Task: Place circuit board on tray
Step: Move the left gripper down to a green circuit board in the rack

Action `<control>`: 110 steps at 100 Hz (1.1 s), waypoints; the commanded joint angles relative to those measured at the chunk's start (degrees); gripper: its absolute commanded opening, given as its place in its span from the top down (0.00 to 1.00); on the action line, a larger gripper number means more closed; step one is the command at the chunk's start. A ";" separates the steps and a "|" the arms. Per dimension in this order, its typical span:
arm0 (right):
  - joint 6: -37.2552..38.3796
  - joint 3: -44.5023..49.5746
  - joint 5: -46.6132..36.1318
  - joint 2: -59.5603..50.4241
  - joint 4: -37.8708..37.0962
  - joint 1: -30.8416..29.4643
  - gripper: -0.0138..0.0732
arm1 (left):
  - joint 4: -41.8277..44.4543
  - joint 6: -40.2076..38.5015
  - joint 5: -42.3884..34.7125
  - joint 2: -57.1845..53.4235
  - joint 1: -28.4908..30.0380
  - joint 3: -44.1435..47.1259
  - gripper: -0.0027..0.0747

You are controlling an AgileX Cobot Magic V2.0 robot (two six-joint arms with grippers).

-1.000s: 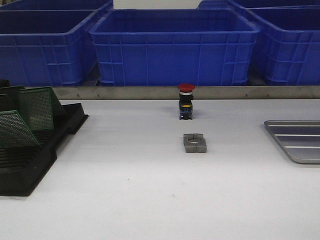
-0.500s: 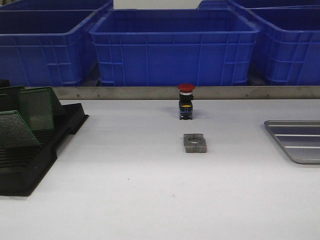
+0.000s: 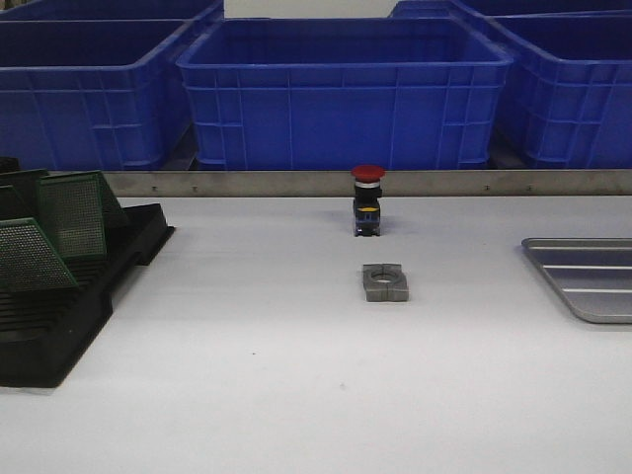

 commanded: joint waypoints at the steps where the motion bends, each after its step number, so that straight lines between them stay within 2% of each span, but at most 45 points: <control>1: 0.02 -0.73 -5.02 -1.48 -0.38 0.08 0.91 | -3.15 6.06 -3.20 4.80 0.10 -4.09 0.54; 18: 0.02 -0.73 -5.02 -1.48 -0.38 0.08 0.91 | -15.99 32.05 2.30 14.51 0.10 -9.43 0.54; 33: 0.02 -0.73 -5.02 -1.48 -0.38 0.08 0.91 | -27.55 48.14 11.91 23.94 0.10 -15.01 0.55; 41: 0.02 -0.73 -5.02 -1.48 -0.38 0.08 0.91 | -28.96 55.47 15.33 29.05 0.10 -18.21 0.56; 60: 0.02 -0.73 -5.02 -1.48 -0.38 0.08 0.91 | -28.76 75.00 16.12 37.83 0.10 -21.93 0.56; 77: 0.02 -0.73 -5.02 -1.48 -0.38 0.08 0.91 | -27.47 83.52 11.83 43.19 0.10 -22.09 0.56; 97: 0.02 -0.73 -5.02 -1.48 -0.38 0.08 0.91 | -23.92 85.47 3.37 46.51 0.10 -22.17 0.56; 110: 0.02 -0.73 -5.02 -1.48 -0.38 0.08 0.91 | -23.81 86.11 0.92 47.95 0.10 -22.17 0.56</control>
